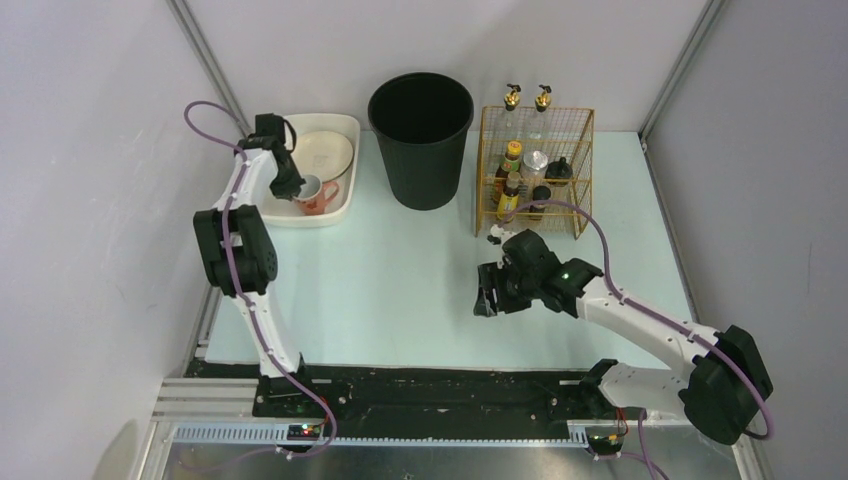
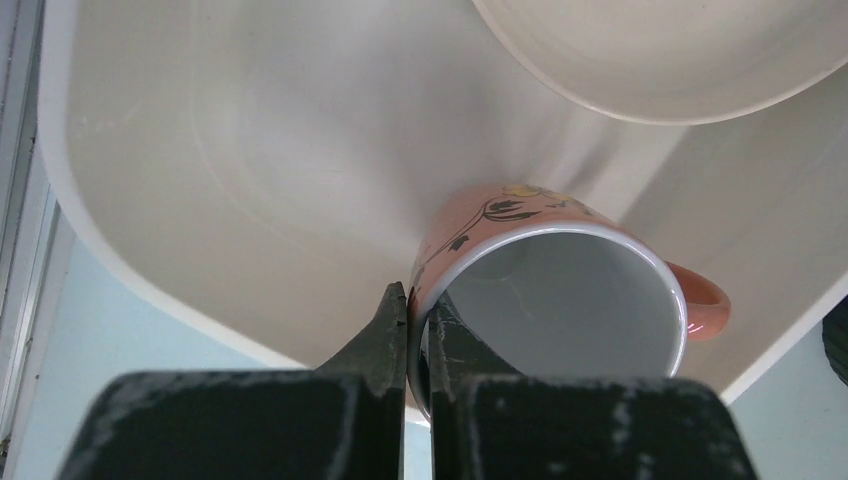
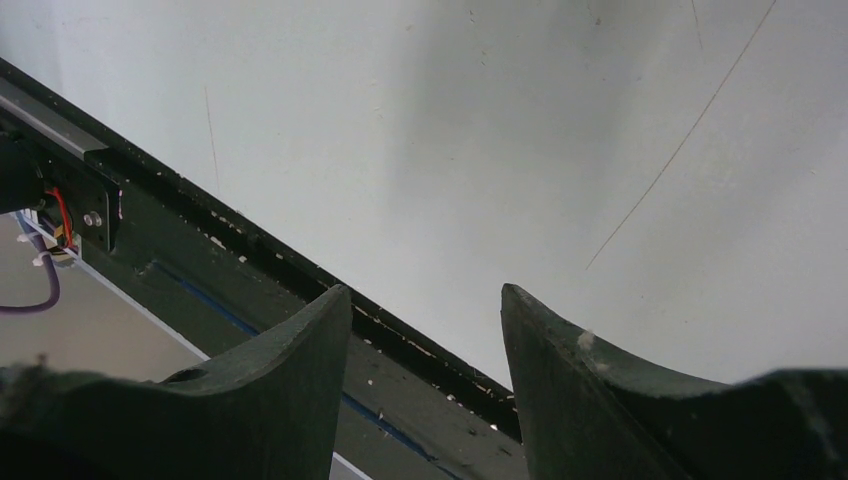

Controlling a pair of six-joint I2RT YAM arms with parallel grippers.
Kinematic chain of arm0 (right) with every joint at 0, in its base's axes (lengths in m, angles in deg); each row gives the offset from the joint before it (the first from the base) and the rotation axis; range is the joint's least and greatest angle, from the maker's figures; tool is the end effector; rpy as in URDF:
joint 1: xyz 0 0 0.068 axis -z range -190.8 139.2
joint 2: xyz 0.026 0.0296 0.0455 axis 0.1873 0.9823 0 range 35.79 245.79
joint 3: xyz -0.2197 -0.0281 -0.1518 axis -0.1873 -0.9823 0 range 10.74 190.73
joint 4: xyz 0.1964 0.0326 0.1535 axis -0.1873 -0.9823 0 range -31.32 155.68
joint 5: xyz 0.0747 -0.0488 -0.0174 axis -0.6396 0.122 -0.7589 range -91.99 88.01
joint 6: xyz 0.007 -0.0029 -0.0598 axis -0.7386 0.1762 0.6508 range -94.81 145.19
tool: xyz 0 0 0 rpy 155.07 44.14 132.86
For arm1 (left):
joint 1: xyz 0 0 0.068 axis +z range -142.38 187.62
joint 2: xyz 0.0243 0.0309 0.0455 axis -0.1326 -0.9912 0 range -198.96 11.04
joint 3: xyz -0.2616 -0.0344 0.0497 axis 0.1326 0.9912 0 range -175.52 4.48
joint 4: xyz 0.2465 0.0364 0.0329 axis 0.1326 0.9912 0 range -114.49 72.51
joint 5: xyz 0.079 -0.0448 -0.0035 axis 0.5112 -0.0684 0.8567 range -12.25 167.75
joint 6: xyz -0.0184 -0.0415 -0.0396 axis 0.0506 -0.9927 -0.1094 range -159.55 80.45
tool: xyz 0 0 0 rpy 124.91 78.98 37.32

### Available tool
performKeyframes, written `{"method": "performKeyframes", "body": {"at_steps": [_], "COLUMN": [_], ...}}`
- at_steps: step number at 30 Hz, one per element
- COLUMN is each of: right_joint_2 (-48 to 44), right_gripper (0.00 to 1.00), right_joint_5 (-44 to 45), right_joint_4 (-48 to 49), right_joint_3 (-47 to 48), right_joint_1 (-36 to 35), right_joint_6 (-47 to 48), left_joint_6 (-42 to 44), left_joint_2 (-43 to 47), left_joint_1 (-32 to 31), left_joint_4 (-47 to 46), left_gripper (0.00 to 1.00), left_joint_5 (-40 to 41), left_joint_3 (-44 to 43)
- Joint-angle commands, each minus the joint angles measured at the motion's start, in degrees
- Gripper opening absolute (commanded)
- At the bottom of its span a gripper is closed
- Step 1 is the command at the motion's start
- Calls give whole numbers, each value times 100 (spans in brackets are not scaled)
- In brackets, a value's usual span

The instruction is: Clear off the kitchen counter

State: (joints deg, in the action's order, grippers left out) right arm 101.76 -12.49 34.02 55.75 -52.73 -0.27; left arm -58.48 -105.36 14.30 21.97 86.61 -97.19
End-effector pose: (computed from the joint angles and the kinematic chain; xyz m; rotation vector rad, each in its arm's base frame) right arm 0.1626 0.1571 0.2291 -0.4547 2.5738 0.6900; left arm 0.4302 0.0573 0.2410 -0.6323 2.5460 0.1299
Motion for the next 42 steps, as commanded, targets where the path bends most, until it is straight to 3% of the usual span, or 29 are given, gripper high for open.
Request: {"method": "performKeyframes", "body": {"at_steps": [1,5,7,9,13,19,35,36,38,42], "right_joint_2": [68,73,68,61,25,-165,-769,-778,-801,-778], "right_gripper": [61,61,61,61,61,61,61,61,63,66], "right_joint_5": [-116,-138,-130,-148,-162,-108,32,31,45,119], "right_joint_4": [295,330,339,336,341,183,-130,-126,-117,-260], "right_joint_3": [4,6,-3,6,7,27,34,34,34,147], "right_joint_1": [-14,0,10,16,18,10,-41,-40,-36,-37], "right_joint_6": [-49,-94,-113,-119,-132,-129,-196,-205,-233,-221], "left_joint_6": [89,126,167,200,215,200,121,124,175,224], "left_joint_2": [11,1,36,87,227,529,2371,2448,2712,3269], "left_joint_1": [44,44,43,42,43,45,35,31,-7,-109], "left_joint_4": [-383,-425,-454,-486,-563,-575,-692,-700,-709,-712], "left_gripper": [0,4,12,32,45,52,61,81,97,100], "left_joint_5": [-50,25,68,99,103,126,276,231,110,-110], "left_joint_3": [-108,66,176,279,497,709,1552,1663,1815,2177]}}
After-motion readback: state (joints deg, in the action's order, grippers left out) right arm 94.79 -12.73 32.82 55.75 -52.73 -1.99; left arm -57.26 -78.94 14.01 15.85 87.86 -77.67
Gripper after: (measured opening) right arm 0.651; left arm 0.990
